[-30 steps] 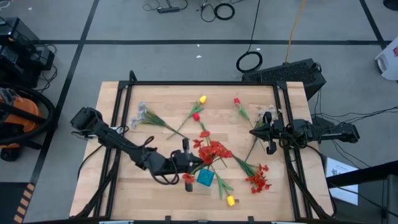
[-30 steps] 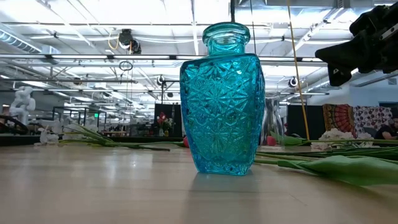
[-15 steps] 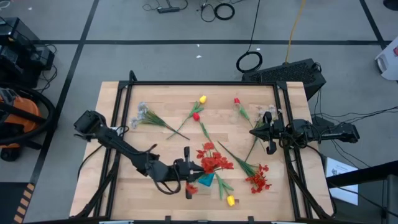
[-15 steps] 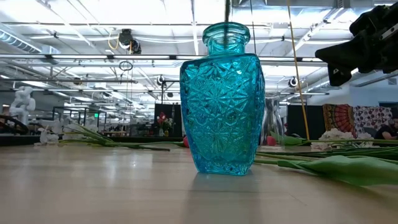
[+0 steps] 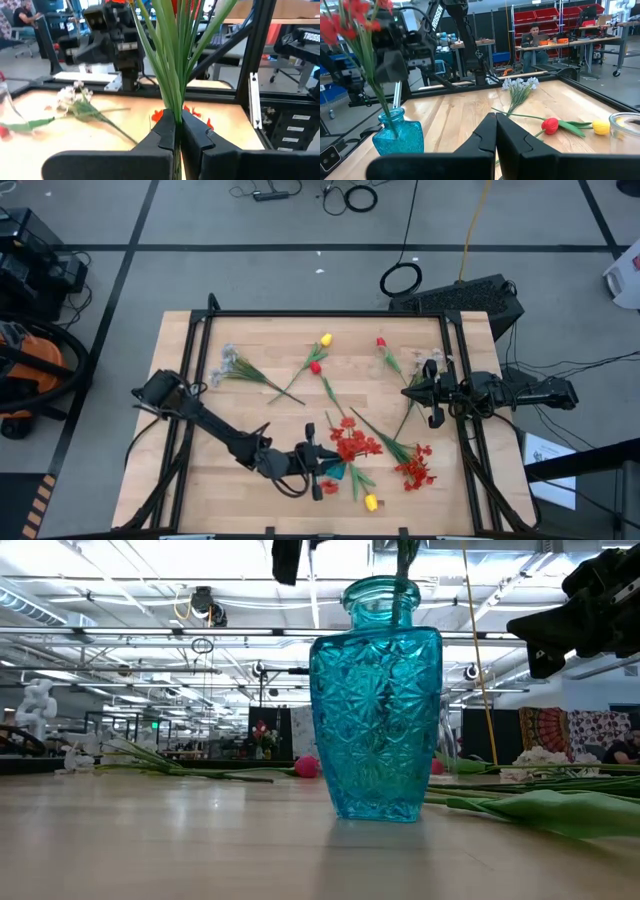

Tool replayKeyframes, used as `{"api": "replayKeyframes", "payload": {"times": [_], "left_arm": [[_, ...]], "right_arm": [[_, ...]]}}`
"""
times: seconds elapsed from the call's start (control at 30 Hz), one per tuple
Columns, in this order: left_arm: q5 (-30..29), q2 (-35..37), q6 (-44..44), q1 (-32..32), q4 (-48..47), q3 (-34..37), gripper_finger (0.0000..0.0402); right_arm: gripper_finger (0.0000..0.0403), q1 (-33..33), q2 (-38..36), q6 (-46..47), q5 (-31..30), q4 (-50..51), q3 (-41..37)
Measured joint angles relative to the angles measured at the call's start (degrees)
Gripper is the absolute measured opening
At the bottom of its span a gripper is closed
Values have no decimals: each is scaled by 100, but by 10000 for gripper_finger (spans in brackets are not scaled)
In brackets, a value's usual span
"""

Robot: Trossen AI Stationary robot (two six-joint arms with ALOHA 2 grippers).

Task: Sort flowers into vase by color
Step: Put the left orange flowers into the blue vase

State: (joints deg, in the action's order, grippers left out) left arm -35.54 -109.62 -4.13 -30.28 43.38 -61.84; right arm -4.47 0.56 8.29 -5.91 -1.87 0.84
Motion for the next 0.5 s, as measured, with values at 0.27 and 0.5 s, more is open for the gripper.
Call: {"api": "replayKeyframes", "payload": {"times": [0.27, 0.5], "left_arm": [[-117, -160, -7, -55, -25, 0, 11], [-215, -160, -3, -46, -54, 0, 18]], "right_arm": [[0, -2, 0, 0, 2, 0, 0], [0, 0, 0, 0, 0, 0, 2]]}}
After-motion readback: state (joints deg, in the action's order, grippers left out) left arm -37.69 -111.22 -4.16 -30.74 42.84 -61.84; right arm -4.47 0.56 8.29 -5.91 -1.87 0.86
